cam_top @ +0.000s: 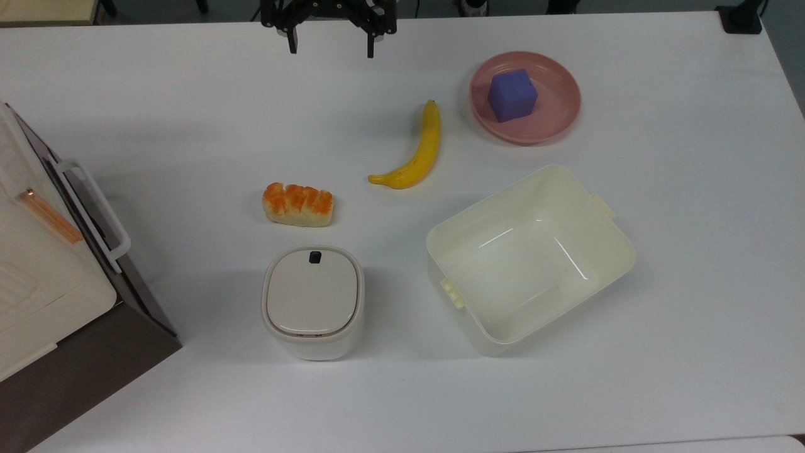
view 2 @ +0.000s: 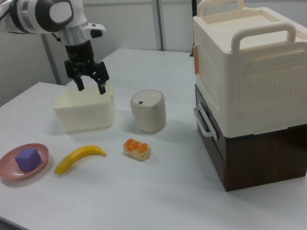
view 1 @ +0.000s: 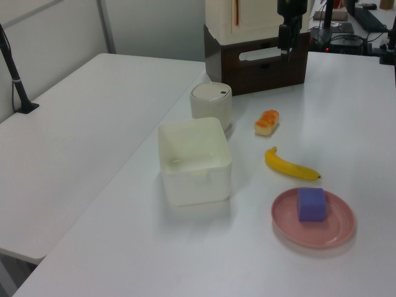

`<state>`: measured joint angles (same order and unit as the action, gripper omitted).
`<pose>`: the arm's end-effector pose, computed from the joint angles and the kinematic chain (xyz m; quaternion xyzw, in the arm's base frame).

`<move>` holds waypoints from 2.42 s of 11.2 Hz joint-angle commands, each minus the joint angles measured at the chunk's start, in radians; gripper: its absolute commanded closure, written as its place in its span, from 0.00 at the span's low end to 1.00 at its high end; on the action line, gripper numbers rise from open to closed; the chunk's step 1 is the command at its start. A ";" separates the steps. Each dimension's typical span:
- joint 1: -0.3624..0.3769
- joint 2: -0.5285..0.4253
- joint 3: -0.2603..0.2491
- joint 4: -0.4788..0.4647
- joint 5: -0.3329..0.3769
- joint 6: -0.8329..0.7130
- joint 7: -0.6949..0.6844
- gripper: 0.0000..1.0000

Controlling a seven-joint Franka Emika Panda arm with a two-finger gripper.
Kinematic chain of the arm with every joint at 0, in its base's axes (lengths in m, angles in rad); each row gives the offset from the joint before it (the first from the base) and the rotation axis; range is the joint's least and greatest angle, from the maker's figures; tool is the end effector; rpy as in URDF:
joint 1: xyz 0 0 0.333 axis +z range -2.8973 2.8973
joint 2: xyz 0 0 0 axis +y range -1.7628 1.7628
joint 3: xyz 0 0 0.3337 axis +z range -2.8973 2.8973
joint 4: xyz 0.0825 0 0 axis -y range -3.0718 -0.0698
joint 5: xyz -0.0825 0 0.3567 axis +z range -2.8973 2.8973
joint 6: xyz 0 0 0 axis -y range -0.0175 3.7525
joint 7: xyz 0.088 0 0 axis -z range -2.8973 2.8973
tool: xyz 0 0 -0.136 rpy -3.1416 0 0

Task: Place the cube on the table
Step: 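Move the open gripper over the purple cube on the pink plate, then lower the gripper and close it on the purple cube, then lift the cube off the plate and set it on the table beside the banana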

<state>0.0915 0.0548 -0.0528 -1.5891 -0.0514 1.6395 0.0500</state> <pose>0.5496 0.0154 0.5818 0.9996 -0.0038 -0.0010 0.0272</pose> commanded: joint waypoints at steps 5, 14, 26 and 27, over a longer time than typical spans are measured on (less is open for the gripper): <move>0.141 -0.026 -0.004 -0.092 0.019 -0.033 -0.039 0.00; 0.494 0.019 -0.001 -0.465 0.139 0.296 0.005 0.00; 0.420 0.079 -0.013 -0.249 0.081 0.159 0.073 0.79; 0.368 0.077 -0.013 -0.241 0.043 0.157 0.027 0.79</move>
<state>0.5406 0.1461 -0.0639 -1.8627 0.0457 1.8347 0.1217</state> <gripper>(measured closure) 0.441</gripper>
